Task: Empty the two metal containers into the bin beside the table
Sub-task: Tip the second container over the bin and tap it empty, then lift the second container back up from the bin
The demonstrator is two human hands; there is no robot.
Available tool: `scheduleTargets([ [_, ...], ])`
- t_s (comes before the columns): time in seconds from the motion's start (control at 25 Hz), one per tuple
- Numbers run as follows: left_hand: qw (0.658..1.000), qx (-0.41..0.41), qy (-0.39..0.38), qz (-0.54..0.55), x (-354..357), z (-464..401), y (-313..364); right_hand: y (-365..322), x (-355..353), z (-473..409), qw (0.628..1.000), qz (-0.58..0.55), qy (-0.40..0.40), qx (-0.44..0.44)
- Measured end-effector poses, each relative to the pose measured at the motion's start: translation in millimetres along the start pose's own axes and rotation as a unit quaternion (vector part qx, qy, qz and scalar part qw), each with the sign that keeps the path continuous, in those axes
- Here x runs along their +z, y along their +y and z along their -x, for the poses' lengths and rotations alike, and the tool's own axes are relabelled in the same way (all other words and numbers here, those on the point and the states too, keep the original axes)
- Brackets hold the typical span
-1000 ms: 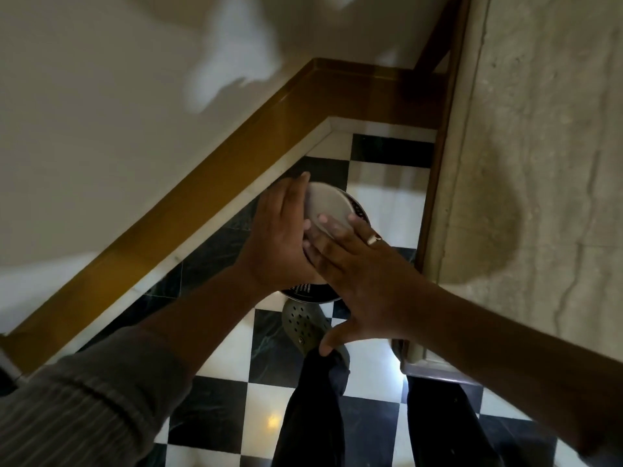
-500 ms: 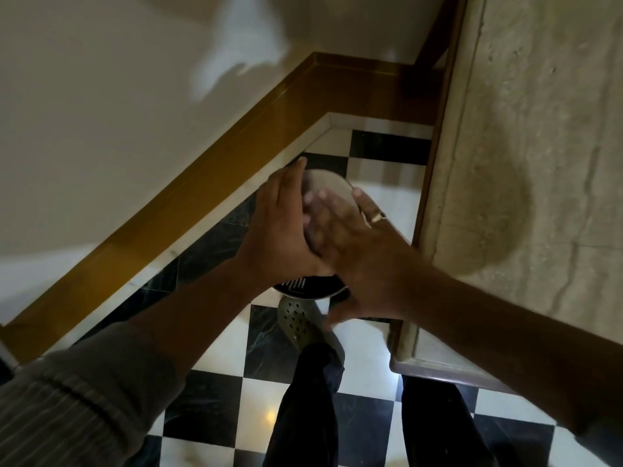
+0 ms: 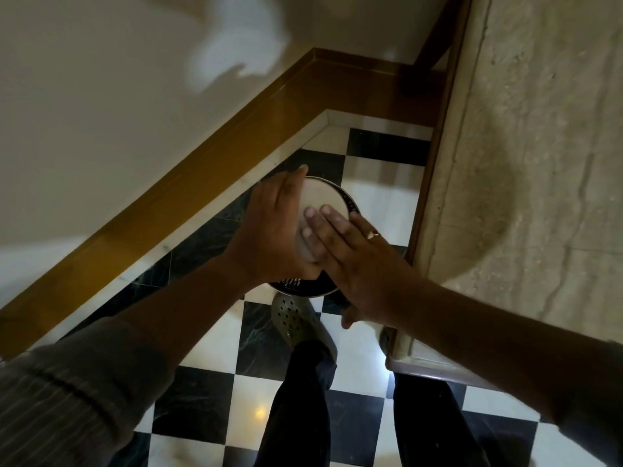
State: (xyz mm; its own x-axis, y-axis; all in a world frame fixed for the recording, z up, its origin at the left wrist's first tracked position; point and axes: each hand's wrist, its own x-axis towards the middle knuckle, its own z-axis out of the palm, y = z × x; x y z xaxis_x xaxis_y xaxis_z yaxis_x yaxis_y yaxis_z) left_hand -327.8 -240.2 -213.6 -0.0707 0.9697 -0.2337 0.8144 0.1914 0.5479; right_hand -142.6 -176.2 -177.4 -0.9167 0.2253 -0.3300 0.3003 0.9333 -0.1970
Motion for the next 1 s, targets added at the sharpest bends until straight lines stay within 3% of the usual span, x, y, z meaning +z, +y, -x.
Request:
scheduleTargets([
  [0.04,1.0,0.008,0.003,-0.008,0.7,2.2,0.0,-0.5,10.8,-2.0,0.999,0.006,-0.053,-0.009],
  [0.12,1.0,0.001,0.015,0.008,0.1,5.0,-0.7,-0.5,19.3,-8.9,0.998,0.008,-0.056,-0.008],
  [0.32,0.997,-0.002,-0.014,0.081,-5.2,4.0,-2.4,-0.4,18.1,-9.0,0.99,-0.025,0.132,0.032],
  [0.44,0.978,-0.1,-0.07,0.17,-25.4,4.0,-4.5,3.6,11.6,-6.7,0.988,-0.071,0.136,0.01],
  [0.52,0.946,-0.18,-0.095,0.251,-41.4,3.7,-3.1,3.0,8.1,-1.9,0.977,-0.165,0.133,0.042],
  [0.6,0.893,-0.269,-0.085,0.35,-52.8,6.5,0.7,-3.8,2.5,1.6,0.908,-0.367,0.136,0.149],
  [0.68,0.854,-0.343,-0.046,0.39,-64.7,10.6,12.8,-13.7,-8.9,0.7,0.779,-0.549,0.145,0.267],
  [0.72,0.846,-0.359,-0.036,0.392,-69.0,13.4,21.0,-20.3,-13.3,0.5,0.714,-0.613,0.141,0.308],
  [0.8,0.85,-0.366,-0.02,0.378,-76.4,16.1,37.1,-32.6,-20.4,2.2,0.625,-0.68,0.139,0.358],
  [0.92,0.822,-0.366,0.012,0.436,-93.3,16.5,67.0,-36.4,-34.3,14.9,0.538,-0.716,0.153,0.418],
  [1.0,0.817,-0.358,0.012,0.452,-102.9,11.0,86.8,-27.4,-47.5,27.8,0.535,-0.694,0.18,0.447],
])
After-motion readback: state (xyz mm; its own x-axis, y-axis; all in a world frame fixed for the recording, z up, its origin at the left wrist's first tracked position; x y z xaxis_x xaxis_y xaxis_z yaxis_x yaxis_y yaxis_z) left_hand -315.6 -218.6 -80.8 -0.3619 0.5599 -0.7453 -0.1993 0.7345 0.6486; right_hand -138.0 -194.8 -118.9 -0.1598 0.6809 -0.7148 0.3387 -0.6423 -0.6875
